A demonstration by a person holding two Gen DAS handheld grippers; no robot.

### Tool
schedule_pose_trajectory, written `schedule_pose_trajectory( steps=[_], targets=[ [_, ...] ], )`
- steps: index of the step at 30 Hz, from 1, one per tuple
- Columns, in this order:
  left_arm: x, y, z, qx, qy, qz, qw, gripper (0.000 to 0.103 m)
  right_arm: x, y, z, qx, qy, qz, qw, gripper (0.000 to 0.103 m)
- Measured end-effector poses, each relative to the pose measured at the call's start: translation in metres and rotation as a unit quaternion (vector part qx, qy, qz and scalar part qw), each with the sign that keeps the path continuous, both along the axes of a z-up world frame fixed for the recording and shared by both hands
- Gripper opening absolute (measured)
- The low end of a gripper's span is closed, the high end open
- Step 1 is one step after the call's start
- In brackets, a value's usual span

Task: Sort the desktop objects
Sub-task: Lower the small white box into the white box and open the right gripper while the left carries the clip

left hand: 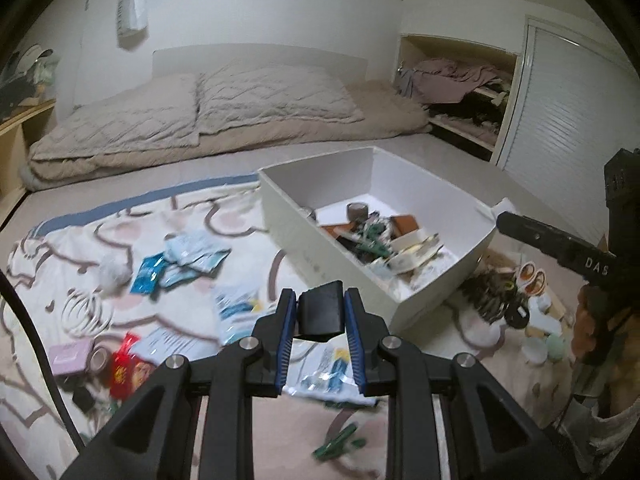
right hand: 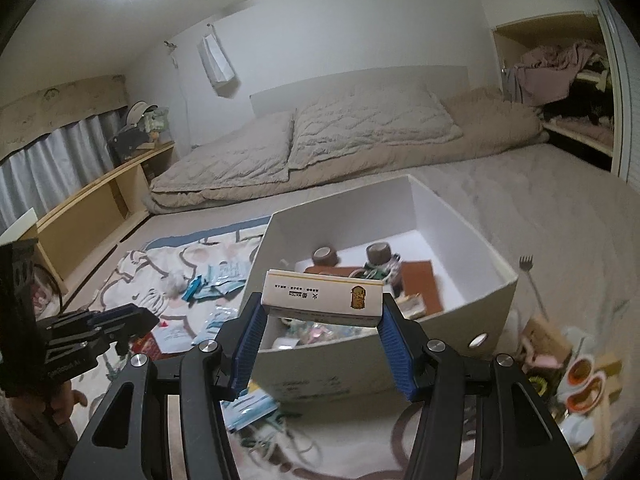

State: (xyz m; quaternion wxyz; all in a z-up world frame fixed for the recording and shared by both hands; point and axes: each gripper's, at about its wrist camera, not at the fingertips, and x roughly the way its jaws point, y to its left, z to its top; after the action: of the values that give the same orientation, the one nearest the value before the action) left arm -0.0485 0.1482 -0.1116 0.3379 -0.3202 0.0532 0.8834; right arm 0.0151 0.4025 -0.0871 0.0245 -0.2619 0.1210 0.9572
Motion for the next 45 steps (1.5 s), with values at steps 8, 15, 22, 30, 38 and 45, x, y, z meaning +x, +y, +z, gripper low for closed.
schedule_pose_trajectory(
  steps=[8,15,22,30,38,45],
  targets=[
    [-0.01,0.045,0.008,0.016,0.008,-0.016,0.9997,0.025,-0.014,0.023,0.004,-0.004,-0.002,0.003,1.0,0.057],
    [-0.015,0.072,0.003,0.023,-0.004,-0.031,0.9993,0.025,-0.038,0.034,0.002,-0.008,-0.023,0.008,1.0,0.056],
    [-0.022,0.084,-0.005,0.028,-0.016,-0.033,0.9989,0.025,-0.094,0.034,0.012,0.008,-0.07,0.017,0.997,0.056],
    [-0.031,0.087,-0.008,0.036,-0.015,-0.035,0.9986,0.025,-0.166,0.048,-0.008,-0.002,-0.157,-0.012,0.988,0.056],
    [-0.039,0.085,-0.016,0.039,-0.02,-0.039,0.9983,0.025,-0.221,0.057,-0.041,0.059,-0.275,-0.037,0.959,0.057],
    [-0.048,0.078,-0.02,0.05,-0.028,-0.034,0.9978,0.025,-0.231,0.065,-0.057,0.084,-0.294,-0.058,0.95,0.057]
  ],
)
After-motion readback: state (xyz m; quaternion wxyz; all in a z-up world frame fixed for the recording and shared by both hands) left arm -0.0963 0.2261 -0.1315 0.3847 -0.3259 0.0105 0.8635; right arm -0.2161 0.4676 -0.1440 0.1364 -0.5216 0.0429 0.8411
